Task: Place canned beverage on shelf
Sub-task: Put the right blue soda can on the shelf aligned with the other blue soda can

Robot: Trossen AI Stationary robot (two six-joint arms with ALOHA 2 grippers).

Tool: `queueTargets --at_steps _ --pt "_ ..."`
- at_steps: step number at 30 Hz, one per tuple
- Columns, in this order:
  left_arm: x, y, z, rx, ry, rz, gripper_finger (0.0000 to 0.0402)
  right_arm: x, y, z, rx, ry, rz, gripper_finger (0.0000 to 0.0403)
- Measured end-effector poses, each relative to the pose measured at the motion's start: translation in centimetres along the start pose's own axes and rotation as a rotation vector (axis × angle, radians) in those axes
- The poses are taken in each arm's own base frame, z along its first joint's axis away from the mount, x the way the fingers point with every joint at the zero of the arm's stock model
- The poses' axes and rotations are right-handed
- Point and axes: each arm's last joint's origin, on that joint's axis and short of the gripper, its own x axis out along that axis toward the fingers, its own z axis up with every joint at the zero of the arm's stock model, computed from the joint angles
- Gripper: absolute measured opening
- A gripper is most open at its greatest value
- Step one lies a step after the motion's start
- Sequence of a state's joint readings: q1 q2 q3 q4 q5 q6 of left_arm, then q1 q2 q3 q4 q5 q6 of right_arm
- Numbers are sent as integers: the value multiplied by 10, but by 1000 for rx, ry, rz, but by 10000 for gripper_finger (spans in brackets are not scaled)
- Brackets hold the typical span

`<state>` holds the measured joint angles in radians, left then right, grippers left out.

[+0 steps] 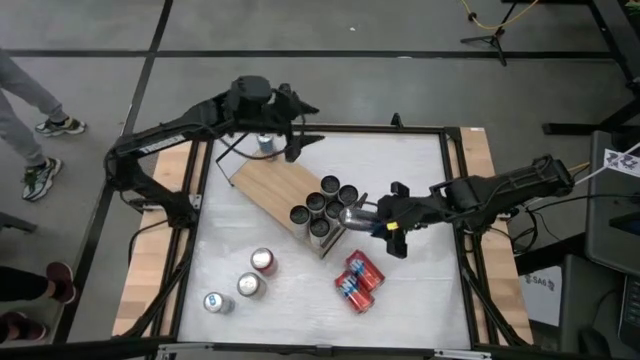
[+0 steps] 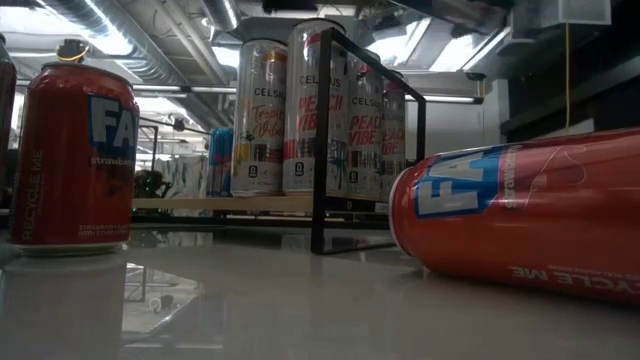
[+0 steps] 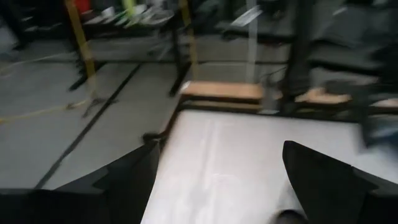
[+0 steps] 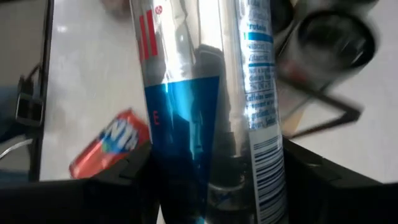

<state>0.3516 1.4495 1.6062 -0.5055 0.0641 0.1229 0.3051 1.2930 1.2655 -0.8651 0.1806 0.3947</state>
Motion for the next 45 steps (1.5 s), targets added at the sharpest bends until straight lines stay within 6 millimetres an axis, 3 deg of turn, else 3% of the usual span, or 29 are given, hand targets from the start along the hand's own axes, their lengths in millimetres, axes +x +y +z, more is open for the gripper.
queueTargets --at_steps 8,18,28,45 --pt "-26 -40 11 32 -73 -330 334 1 -16 22 25 -151 1 236" --pt "-31 -74 10 68 -52 -447 334 -1 -30 45 17 -314 83 236" --pt "-33 -89 10 63 -34 -295 334 -4 -30 53 18 -393 114 236" --pt "-35 -110 18 75 -117 -323 334 -7 -30 59 15 -466 103 236"
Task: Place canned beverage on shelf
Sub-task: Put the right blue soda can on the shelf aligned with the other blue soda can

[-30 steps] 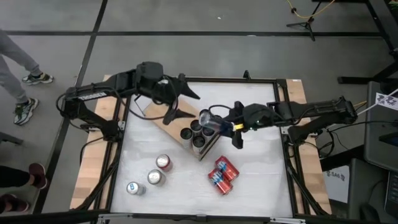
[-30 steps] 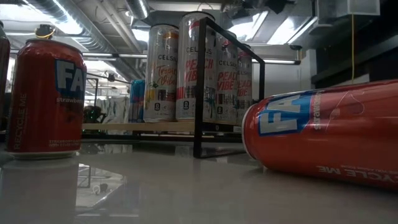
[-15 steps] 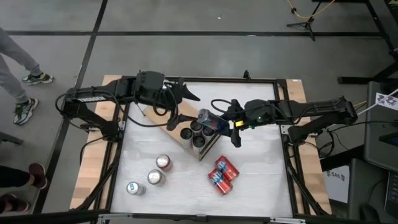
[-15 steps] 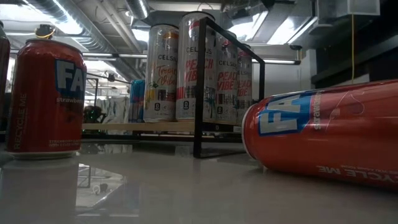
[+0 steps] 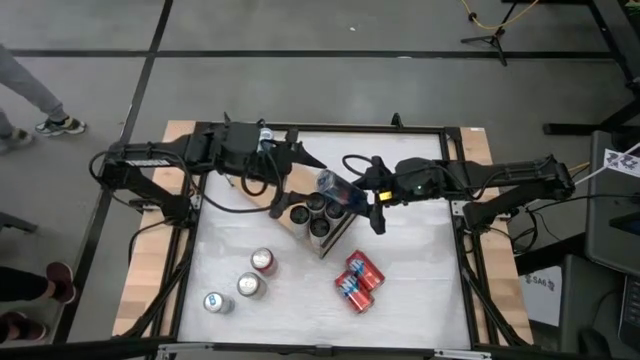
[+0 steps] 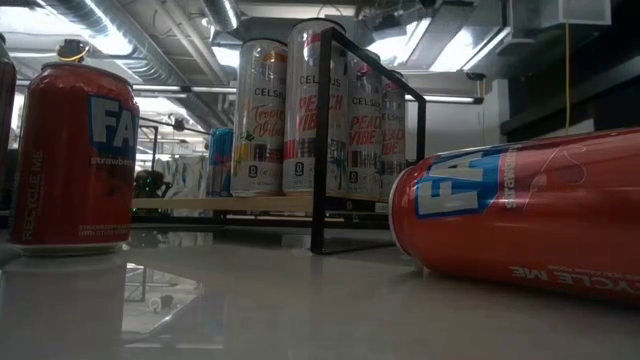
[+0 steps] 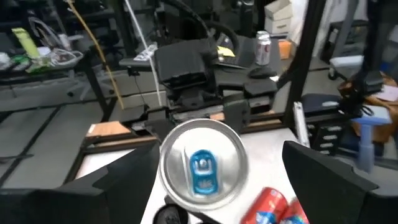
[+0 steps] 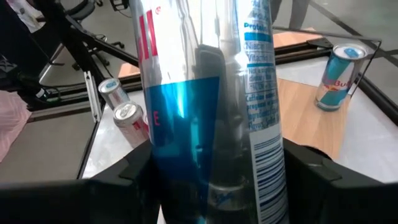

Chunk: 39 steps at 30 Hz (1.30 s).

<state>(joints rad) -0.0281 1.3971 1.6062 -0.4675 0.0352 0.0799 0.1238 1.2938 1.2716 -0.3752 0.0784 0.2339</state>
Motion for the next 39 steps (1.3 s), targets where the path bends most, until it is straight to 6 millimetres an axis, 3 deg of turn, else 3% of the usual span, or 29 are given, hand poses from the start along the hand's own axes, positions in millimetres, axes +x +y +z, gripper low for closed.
queueTargets --at_steps 18,31,39 --pt "27 0 -12 1 60 61 334 0 0 1 -3 -6 5 236" --pt "29 0 -12 2 52 66 333 0 0 0 -4 -5 5 236" --pt "29 0 -9 2 28 55 300 0 0 0 -4 -4 4 236"
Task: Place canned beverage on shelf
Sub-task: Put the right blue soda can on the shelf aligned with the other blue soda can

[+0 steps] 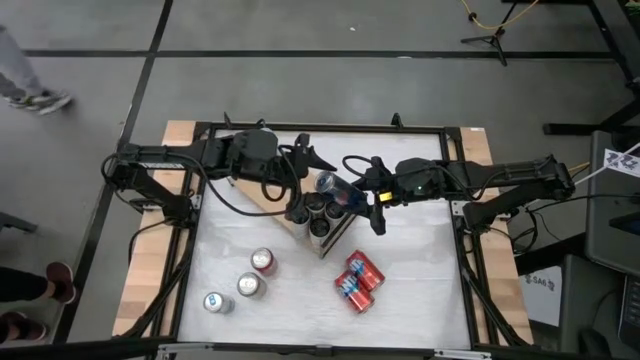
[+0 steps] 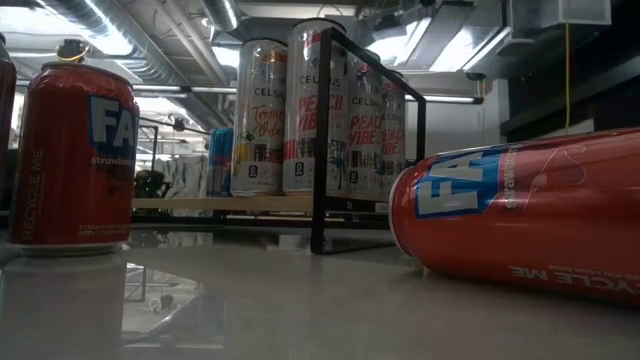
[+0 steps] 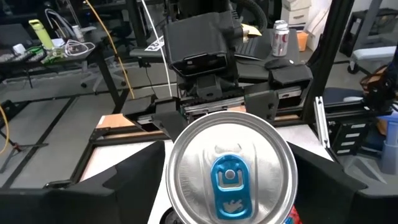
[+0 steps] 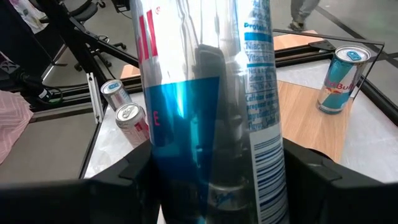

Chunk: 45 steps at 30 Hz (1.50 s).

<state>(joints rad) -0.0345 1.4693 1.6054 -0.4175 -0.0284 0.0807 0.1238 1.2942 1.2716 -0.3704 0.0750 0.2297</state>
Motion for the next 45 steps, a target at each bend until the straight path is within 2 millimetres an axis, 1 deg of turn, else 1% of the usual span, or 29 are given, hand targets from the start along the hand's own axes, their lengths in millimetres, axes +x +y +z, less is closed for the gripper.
queueTargets --at_steps 7,11,13,19,34,36,42,45 --pt "0 0 0 0 0 -3 252 0 0 0 -3 0 0 238" --pt "0 0 0 0 0 -5 224 0 0 0 -3 0 -1 249" --pt "0 0 0 1 0 -3 216 0 0 0 -3 -2 -10 256" --pt "0 0 0 2 -1 0 217 0 0 0 0 -5 -15 274" --pt "-4 1 2 -2 -8 8 216 0 0 1 0 -15 -17 274" --pt "-5 1 2 -1 -3 13 216 0 0 1 1 -9 -18 282" --pt "-6 2 1 -2 10 16 216 0 0 0 1 -3 -11 329" --pt "-6 4 0 -3 11 25 216 -1 0 0 0 2 -12 346"
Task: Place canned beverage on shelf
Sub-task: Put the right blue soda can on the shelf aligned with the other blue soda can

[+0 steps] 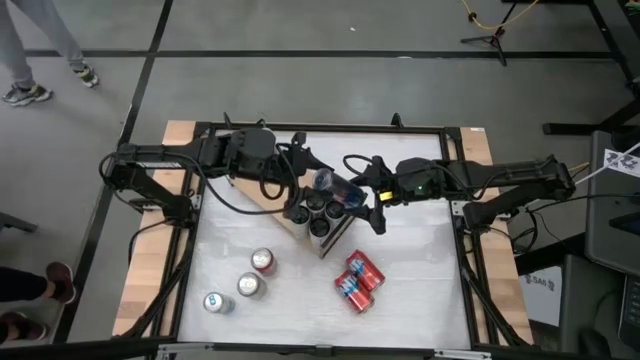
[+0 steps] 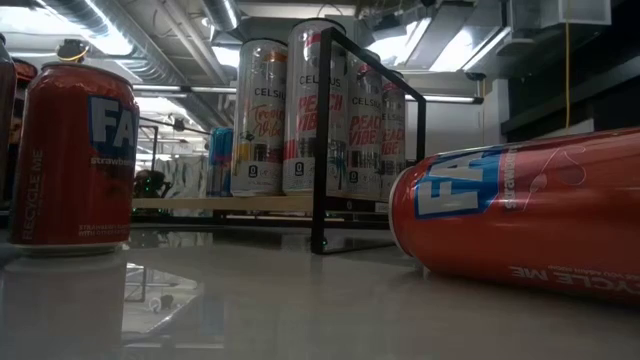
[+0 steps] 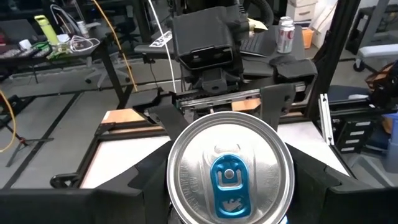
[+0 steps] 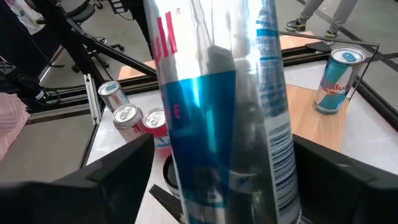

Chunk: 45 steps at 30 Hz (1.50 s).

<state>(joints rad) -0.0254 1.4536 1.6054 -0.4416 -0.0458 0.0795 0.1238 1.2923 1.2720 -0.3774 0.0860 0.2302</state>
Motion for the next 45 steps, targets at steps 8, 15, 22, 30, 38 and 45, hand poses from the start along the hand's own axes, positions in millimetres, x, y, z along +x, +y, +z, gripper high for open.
queueTargets --at_steps 8,15,22,30,38,45 --pt "-20 10 5 -16 -16 72 217 -25 -2 5 -51 -31 -26 353" --pt "-56 33 6 -78 11 210 218 -63 -6 13 -90 -116 -108 353" --pt "-93 53 -7 -124 145 389 219 -94 -14 8 -120 -107 -229 353" --pt "-110 77 -36 -281 404 531 219 -112 -18 4 -122 -98 -306 353" --pt "-106 97 -62 -397 627 612 219 -108 -18 2 -128 -67 -308 353" --pt "-85 101 -99 -446 717 551 219 -105 -18 0 -134 -39 -312 353"
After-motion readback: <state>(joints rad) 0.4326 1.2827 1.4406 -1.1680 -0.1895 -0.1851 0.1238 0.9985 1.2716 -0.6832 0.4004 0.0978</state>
